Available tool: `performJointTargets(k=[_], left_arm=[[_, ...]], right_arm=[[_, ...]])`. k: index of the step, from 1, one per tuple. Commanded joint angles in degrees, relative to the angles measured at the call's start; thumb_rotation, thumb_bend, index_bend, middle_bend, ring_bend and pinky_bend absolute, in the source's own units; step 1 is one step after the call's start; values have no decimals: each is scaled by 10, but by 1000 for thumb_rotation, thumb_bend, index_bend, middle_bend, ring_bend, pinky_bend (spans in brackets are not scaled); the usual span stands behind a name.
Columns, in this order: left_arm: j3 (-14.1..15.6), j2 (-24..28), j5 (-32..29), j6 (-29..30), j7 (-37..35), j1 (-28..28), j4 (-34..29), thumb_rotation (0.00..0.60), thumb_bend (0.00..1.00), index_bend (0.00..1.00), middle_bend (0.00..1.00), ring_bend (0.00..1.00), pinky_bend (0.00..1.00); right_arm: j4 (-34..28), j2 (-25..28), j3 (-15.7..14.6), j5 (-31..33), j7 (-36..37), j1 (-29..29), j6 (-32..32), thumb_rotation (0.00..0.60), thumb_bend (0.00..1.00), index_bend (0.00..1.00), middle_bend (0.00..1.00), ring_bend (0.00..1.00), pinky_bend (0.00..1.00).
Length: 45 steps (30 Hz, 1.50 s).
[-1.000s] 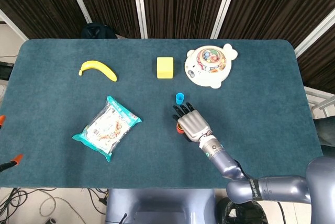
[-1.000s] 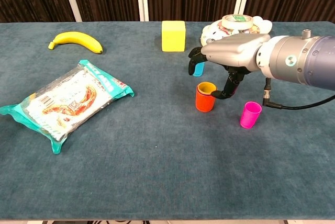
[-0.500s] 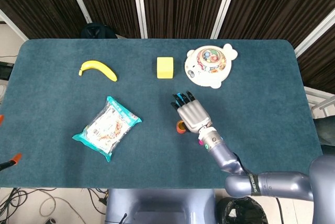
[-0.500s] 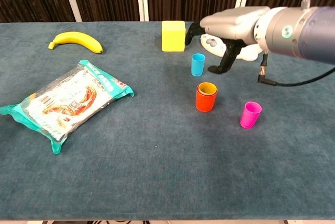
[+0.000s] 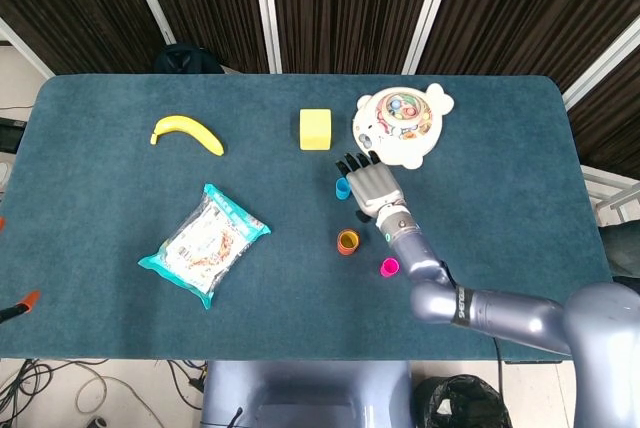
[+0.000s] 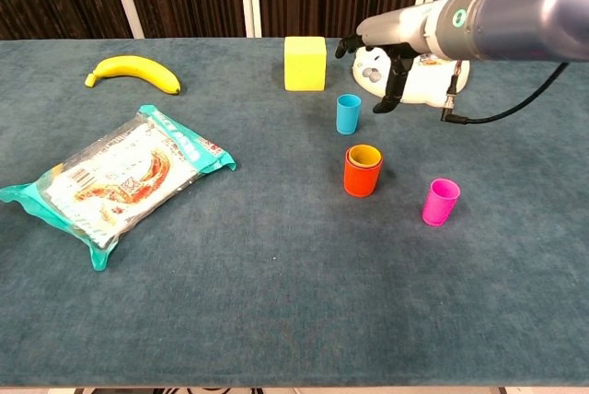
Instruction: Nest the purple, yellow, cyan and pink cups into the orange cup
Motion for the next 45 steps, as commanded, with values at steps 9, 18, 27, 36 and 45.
performJointTargets(k=[9,18,27,36,45], left_arm=[[-2,-2,-8,-7,2,-4,7,600,0,48,12,0,63],[-2,0,-8,-6,-1,-4,8,600,0,48,12,0,63],[-2,0,-9,-7,-1,-5,9,600,0,48,12,0,63],[-1,-1,-8,-10,0,-6,10,600,0,48,12,0,63],[-2,-4,-11,-8,7,-6,12,600,0,49,12,0,63]], right_arm=[[119,-50,-5,95,3,67,-78,600,355,141,0,59,70],[148,-74,-13,81,41,66,-88,600,355,275,0,59,70],[189,-100,-22,69,63,66,-92,600,355,292,0,59,70],[228,-112,-33,77,72,65,-99,600,354,329,0,59,70],[231,-117,-31,63,86,62,-97,600,355,375,0,59,70]])
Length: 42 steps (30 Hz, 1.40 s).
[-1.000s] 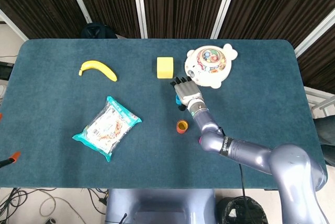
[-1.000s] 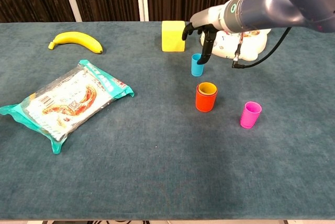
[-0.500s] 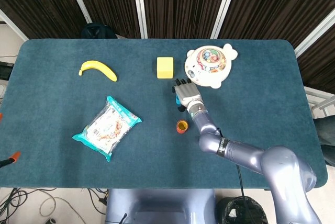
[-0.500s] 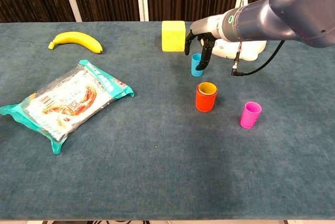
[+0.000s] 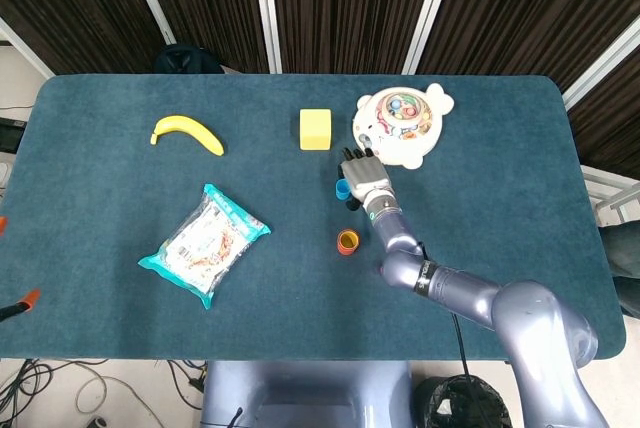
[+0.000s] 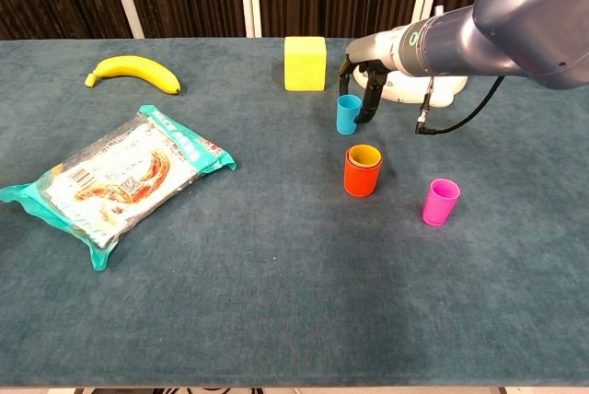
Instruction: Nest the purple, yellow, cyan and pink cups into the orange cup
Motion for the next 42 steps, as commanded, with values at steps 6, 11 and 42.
performJointTargets(k=[6,11,42], left_arm=[[-2,-2,-3,2,3,0,2,600,0,49,12,0,63],[-1,-2,-3,-1,3,-1,2,600,0,49,12,0,63],[0,-2,-2,0,3,-2,0,600,0,51,10,0,63]], right_arm=[[16,-13,3,-10,10,-1,2,600,355,381,0,61,70],[26,-19,4,-15,15,-3,0,600,355,401,0,64,70],[48,-37,18,-33,17,-6,9,600,440,468,0,82,70]])
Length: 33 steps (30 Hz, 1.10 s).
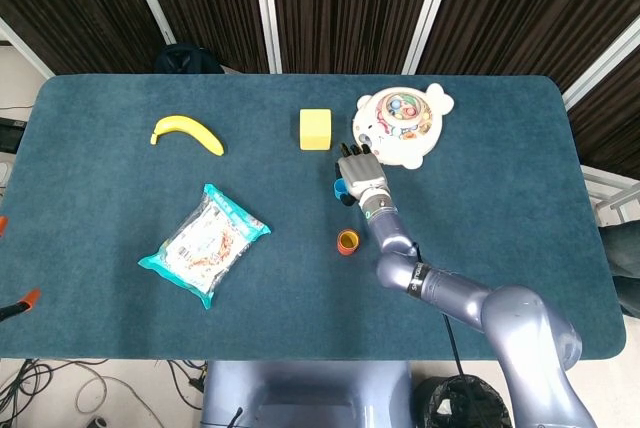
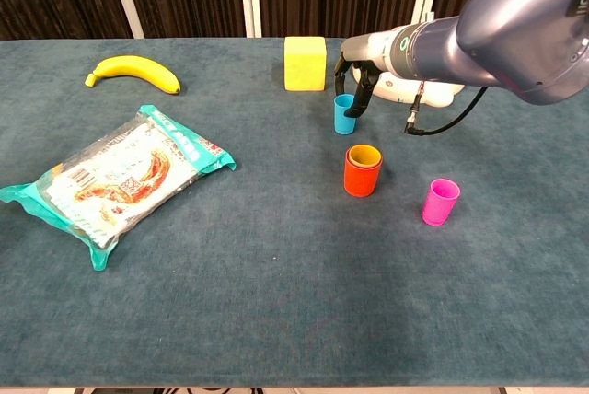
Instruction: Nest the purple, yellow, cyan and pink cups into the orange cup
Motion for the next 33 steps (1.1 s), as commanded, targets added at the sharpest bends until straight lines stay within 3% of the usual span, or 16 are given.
performJointTargets(k=[1,7,12,25,33], left_arm=[[0,0,0,0,0,0,0,600,0,51,10,0,63],[-1,1,-1,1,-1,1,0,600,0,51,9,0,63],[-1,1,-3,0,-1,0,0,600,0,51,9,0,63],[-3,4,-4,6,-5,3,-3,600,0,51,9,0,63],[-1,2,0,6,-1,3,-4,600,0,51,9,0,63]], right_arm=[[-1,0,2,0,0,0,0,600,440,468,0,82,70],[-25,20,18,-10,12,-1,10,600,440,468,0,83,70],[-94,68,27,-27,14,-7,34,600,440,468,0,83,70],[-445,269,13,-99,16,-74,133,600,439,468,0,83,75],[-529,304,-6,-160,16,-101,173,600,439,468,0,83,86]])
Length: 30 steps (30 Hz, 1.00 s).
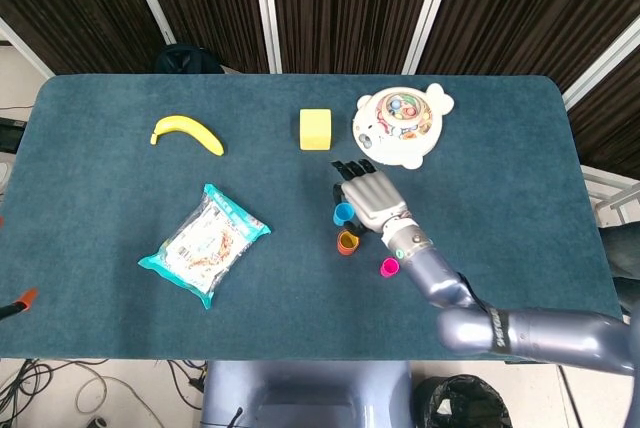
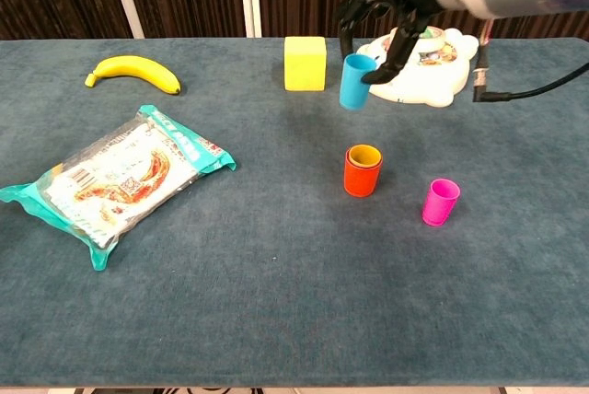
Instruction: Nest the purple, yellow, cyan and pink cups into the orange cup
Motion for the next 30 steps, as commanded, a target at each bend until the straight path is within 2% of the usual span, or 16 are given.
performJointTargets(k=[1,12,30], left_arm=[[0,0,1,0,1,0,0,600,0,51,9,0,63],[1,-2,1,0,6,-1,0,600,0,51,9,0,63],[1,-6,2,0,11,-1,1,600,0,52,9,0,63]], right_arm=[[-31,13,-14,-29,0,-19,26,600,439,468,0,83,87],[-35,0,-44,-59,10,-42,38,600,439,468,0,83,87],[13,-50,-54,-67,15,-47,34,600,440,468,0,83,88]])
